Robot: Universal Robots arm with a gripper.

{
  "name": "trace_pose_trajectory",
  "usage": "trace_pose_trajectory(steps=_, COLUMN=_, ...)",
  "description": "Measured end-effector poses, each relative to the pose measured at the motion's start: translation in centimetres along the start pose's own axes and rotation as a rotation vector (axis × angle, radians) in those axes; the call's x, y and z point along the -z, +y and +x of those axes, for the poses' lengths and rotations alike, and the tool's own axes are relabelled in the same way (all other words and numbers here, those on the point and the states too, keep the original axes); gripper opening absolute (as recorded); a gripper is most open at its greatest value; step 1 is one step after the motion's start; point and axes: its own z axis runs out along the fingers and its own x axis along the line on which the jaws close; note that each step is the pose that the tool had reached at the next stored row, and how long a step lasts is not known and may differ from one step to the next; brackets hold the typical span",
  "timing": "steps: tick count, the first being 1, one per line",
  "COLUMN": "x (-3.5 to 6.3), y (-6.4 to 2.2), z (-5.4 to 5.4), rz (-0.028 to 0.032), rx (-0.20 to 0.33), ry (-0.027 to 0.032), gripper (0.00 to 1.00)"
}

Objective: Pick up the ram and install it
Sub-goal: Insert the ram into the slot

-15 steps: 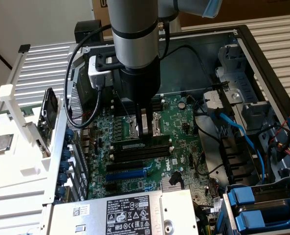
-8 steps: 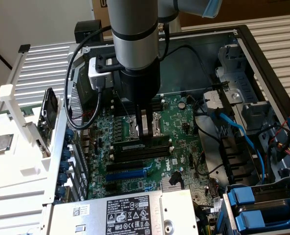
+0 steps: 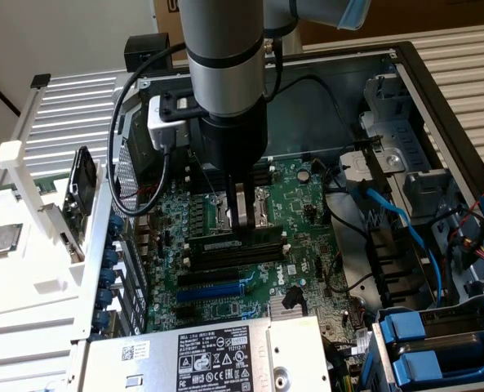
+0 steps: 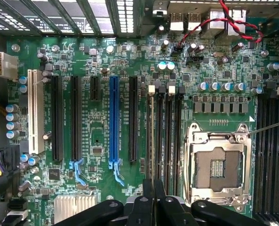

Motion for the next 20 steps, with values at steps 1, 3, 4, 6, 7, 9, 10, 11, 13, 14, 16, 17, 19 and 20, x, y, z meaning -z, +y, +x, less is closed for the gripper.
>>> trace_pose_trajectory(steps=1, x=-0.01, y=0.00, z=0.00, rz=-0.0015, rx=0.000, ry=0.0000, gripper=0.12)
trace_pose_trajectory(steps=3, x=-0.06, y=-0.01, z=0.00, rz=-0.0072, rx=0.000, ry=-0.0001, gripper=0.12)
trace_pose_trajectory(steps=4, x=-0.07, y=0.00, z=0.00, rz=-0.0103, rx=0.000, ry=0.0000, gripper=0.12)
trace_pose_trajectory(steps=6, x=-0.10, y=-0.04, z=0.00, rz=-0.0128, rx=0.000, ry=-0.0001, gripper=0.12)
trace_pose_trajectory(steps=7, x=-0.11, y=-0.07, z=0.00, rz=-0.0128, rx=0.001, ry=0.0001, gripper=0.12)
trace_pose_trajectory(steps=9, x=-0.13, y=-0.08, z=-0.02, rz=-0.0121, rx=0.001, ry=-0.0001, gripper=0.12)
trace_pose_trajectory(steps=10, x=-0.15, y=-0.08, z=-0.03, rz=-0.0114, rx=0.001, ry=-0.0001, gripper=0.12)
trace_pose_trajectory(steps=11, x=-0.16, y=-0.08, z=-0.03, rz=-0.0104, rx=0.001, ry=0.0000, gripper=0.12)
trace_pose_trajectory(steps=13, x=-0.17, y=-0.07, z=-0.04, rz=-0.0053, rx=0.001, ry=-0.0003, gripper=0.12)
trace_pose_trajectory(steps=14, x=-0.17, y=-0.07, z=-0.04, rz=-0.0025, rx=0.001, ry=-0.0003, gripper=0.12)
trace_pose_trajectory(steps=16, x=-0.19, y=-0.07, z=-0.03, rz=0.0013, rx=0.001, ry=-0.0002, gripper=0.12)
trace_pose_trajectory(steps=17, x=-0.23, y=-0.01, z=-0.03, rz=0.0031, rx=0.001, ry=-0.0004, gripper=0.12)
trace_pose_trajectory(steps=19, x=-0.28, y=0.14, z=-0.03, rz=0.0038, rx=0.001, ry=-0.0003, gripper=0.12)
trace_pose_trajectory(steps=20, x=-0.29, y=0.14, z=-0.03, rz=0.0040, rx=0.001, ry=-0.0002, gripper=0.12)
